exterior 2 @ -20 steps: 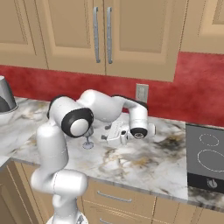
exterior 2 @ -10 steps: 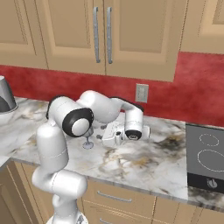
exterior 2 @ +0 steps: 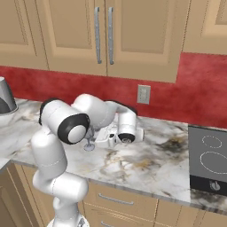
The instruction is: Retrieve the wine glasses from the counter and place one next to each plate.
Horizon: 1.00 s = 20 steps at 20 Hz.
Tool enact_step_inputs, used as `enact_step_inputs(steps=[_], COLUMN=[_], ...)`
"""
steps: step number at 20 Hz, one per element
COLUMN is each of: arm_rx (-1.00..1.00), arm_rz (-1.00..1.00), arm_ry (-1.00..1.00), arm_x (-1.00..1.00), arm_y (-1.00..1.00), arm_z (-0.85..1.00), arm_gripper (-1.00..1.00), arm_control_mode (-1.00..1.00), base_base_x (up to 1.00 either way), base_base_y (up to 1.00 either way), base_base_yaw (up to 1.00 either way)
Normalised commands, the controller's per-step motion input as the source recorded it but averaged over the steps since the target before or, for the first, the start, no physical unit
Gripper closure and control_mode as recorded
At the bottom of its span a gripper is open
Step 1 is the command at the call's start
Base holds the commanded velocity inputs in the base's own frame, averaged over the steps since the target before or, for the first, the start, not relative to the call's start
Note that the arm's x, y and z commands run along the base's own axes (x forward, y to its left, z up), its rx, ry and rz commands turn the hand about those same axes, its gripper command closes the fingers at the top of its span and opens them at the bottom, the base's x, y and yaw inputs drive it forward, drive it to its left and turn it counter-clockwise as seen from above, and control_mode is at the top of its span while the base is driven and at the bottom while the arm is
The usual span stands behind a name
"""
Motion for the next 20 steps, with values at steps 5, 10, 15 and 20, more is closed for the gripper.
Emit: enact_step_inputs(steps=[5,10,15,20], arm_rx=[0.0,0.0,0.0,0.0], arm_rz=[0.0,-0.01,-0.03,-0.01], arm_ry=[0.08,0.08,0.05,0.0], arm_x=[-0.02,0.0,-0.05,-0.1], arm_y=[0.0,0.0,-0.13,-0.1], arm_z=[0.0,-0.01,-0.04,-0.05], arm_gripper=[-1.0,-1.0,-1.0,-1.0], arm_control_mode=[-1.0,-1.0,-1.0,-1.0], base_base_x=[0.0,0.0,0.0,0.0], base_base_y=[0.0,0.0,0.0,0.0], base_base_yaw=[0.0,0.0,0.0,0.0])
